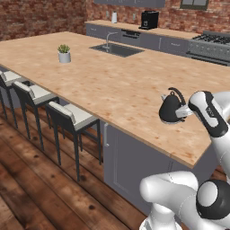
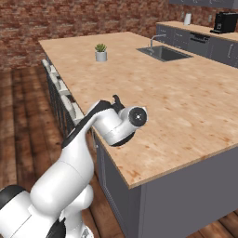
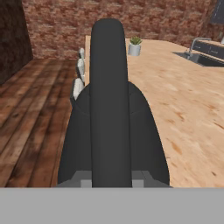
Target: The kettle is done boiling. Turn off the stove, then wait for 300 timesteps before moving the kettle to the dining table.
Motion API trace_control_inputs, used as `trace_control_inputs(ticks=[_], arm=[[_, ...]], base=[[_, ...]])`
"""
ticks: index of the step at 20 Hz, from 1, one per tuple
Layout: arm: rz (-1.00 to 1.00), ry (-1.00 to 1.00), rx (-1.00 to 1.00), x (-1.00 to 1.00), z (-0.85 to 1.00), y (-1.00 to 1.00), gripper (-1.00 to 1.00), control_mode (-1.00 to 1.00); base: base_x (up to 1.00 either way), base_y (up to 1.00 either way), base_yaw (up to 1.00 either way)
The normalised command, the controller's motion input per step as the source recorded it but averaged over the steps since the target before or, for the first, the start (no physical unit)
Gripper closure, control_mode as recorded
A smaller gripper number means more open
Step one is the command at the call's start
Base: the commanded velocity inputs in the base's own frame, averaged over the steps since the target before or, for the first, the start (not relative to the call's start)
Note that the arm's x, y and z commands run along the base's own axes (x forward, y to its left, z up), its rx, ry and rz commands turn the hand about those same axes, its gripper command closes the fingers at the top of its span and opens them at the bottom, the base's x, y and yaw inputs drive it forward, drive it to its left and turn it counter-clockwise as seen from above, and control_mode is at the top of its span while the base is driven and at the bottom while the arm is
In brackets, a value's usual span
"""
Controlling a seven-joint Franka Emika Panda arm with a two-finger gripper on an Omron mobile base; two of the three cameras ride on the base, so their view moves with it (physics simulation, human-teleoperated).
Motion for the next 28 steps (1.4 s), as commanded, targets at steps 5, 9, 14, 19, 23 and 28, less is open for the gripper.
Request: trace_control_inputs(ticks=[5, 9, 14, 19, 23, 28], arm=[[0.0, 0.0, 0.0, 0.1, 0.0, 0.0, 1.0, -1.0], [0.0, 0.0, 0.0, 0.14, 0.0, 0.0, 1.0, -1.0], [0.05, -0.04, 0.03, 0.02, 0.0, -0.01, 1.0, -1.0], [0.09, -0.07, 0.03, 0.0, -0.02, -0.09, 1.0, -1.0], [0.09, -0.07, 0.0, 0.0, 0.0, -0.1, 1.0, -1.0], [0.04, 0.0, 0.0, 0.05, 0.0, -0.01, 1.0, -1.0]], base=[[0.02, 0.0, 0.0], [0.0, 0.0, 0.0], [0.0, 0.0, 0.0], [0.0, 0.0, 0.0], [0.0, 0.0, 0.0], [0.0, 0.0, 0.0]])
